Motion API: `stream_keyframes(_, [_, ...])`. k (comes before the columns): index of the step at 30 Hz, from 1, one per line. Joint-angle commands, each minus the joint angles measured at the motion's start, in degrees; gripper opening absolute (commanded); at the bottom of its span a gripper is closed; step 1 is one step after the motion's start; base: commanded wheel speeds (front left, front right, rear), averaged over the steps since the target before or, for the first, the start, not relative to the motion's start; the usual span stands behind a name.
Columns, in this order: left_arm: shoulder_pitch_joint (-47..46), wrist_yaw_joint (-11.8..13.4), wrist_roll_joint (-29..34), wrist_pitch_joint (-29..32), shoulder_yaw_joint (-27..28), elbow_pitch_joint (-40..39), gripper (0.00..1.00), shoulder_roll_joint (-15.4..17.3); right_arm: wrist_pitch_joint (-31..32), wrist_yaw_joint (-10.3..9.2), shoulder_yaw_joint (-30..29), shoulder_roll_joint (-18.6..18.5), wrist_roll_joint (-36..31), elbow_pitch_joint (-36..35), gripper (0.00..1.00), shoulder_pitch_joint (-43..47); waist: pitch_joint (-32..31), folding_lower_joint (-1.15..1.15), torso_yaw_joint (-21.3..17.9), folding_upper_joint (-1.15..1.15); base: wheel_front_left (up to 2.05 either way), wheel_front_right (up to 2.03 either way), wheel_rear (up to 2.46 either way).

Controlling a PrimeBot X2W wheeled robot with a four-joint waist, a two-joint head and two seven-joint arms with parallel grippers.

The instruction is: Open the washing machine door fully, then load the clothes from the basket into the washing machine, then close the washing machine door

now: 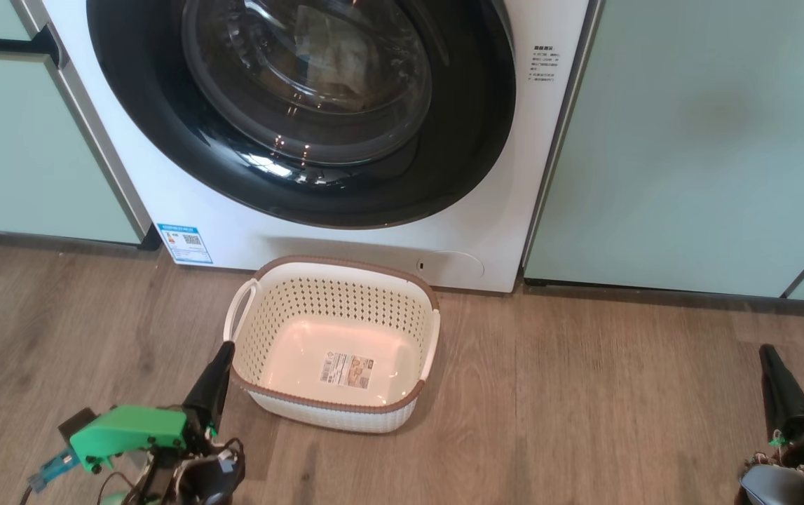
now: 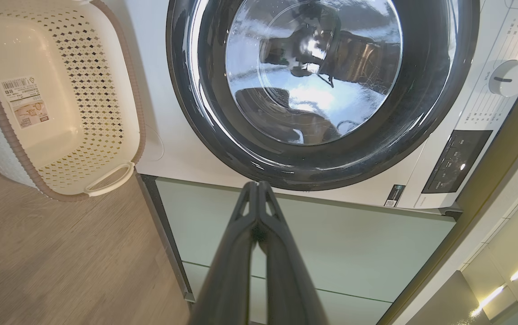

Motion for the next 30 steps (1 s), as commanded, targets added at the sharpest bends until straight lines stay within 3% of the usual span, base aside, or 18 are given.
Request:
stream_keyframes(1, [-3.25,-0.51,0.16,0.41,1.98,-1.58,0.0,0.53,0.32,-0.17,0.76,-0.76,-0.12,-1.84,0.0,-3.11,0.0,0.0,0.0,0.0,0.0,0.0,0.0])
stream_keyframes(30, [-3.29,-0.51,0.48,0.73,2.38,-1.57,0.0,0.26,0.68,-0.17,0.31,-0.44,-0.5,-1.81,0.0,-3.15,0.0,0.0,0.0,0.0,0.0,0.0,0.0])
